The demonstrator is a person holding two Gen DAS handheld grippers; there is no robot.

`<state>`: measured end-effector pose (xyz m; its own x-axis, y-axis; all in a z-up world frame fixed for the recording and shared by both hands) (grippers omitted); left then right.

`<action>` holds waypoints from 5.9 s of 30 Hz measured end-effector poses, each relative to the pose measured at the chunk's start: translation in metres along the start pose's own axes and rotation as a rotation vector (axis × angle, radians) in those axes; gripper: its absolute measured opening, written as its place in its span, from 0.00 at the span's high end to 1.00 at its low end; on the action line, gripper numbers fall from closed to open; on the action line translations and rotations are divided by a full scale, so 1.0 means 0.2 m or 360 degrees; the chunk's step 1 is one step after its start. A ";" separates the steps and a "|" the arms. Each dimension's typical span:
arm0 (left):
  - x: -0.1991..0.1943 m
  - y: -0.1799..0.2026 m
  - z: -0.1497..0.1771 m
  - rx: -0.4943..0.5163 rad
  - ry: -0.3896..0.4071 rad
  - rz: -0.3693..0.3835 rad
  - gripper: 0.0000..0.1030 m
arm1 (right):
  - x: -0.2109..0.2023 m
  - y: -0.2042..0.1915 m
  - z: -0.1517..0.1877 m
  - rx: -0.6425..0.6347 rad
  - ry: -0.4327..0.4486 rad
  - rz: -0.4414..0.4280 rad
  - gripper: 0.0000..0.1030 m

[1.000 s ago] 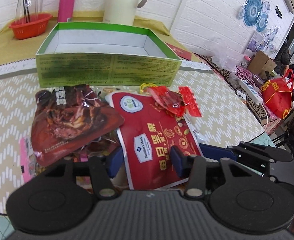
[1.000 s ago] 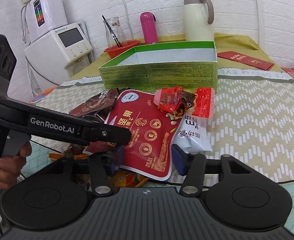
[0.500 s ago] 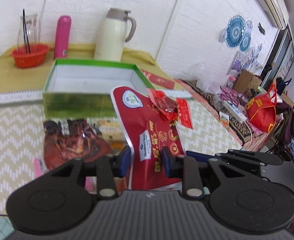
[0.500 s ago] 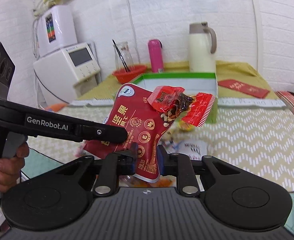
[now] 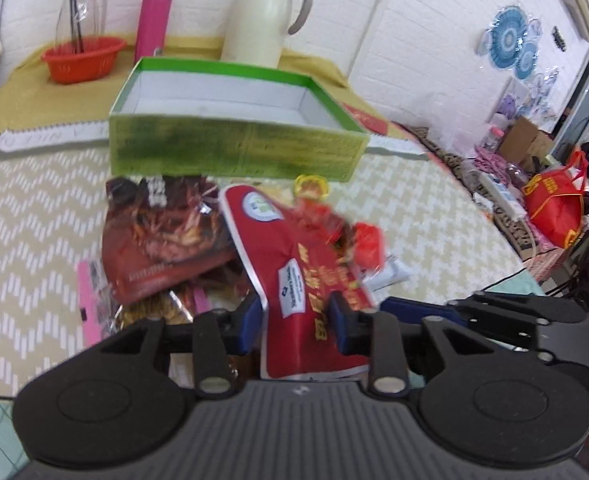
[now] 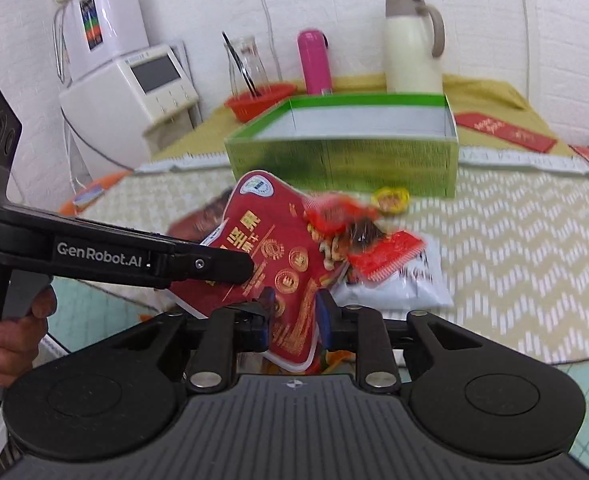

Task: Organize snacks
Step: 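Carry both packets into the green box and open both tools, then withdraw both tools from the box back to the snack pile, then grasp a clear meat packet with the left tool while the right tool grasps an orange-topped clear bag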

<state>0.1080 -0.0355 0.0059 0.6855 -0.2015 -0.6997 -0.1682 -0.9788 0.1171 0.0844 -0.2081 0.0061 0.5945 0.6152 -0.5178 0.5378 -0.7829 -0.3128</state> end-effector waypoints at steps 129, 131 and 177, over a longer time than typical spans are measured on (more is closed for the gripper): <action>-0.36 -0.30 0.30 -0.0214 0.0267 -0.0231 0.07 | -0.11 -0.34 0.27 -0.0196 0.0053 0.0134 0.44; -0.31 -0.25 0.28 -0.0168 0.0258 -0.0188 0.07 | -0.15 -0.29 0.28 -0.0154 0.0068 0.0193 0.44; -0.21 -0.15 0.35 0.0219 -0.0053 0.0048 0.36 | -0.19 -0.22 0.31 -0.0059 0.0134 0.0210 0.30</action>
<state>0.0353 0.0053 -0.0180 0.6552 -0.2274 -0.7204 -0.2856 -0.9574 0.0425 -0.0004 -0.2027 -0.0095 0.7085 0.5139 -0.4836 0.4725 -0.8545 -0.2159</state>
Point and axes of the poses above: each gripper's, at about its wrist camera, not at the fingertips, and x roughly the way its jaws point, y to its right, z to its underside, the point moved 1 cm from there along x, roughly the way its jaws point, and after that the axes turned 13 degrees about -z, right-handed, at the moved point
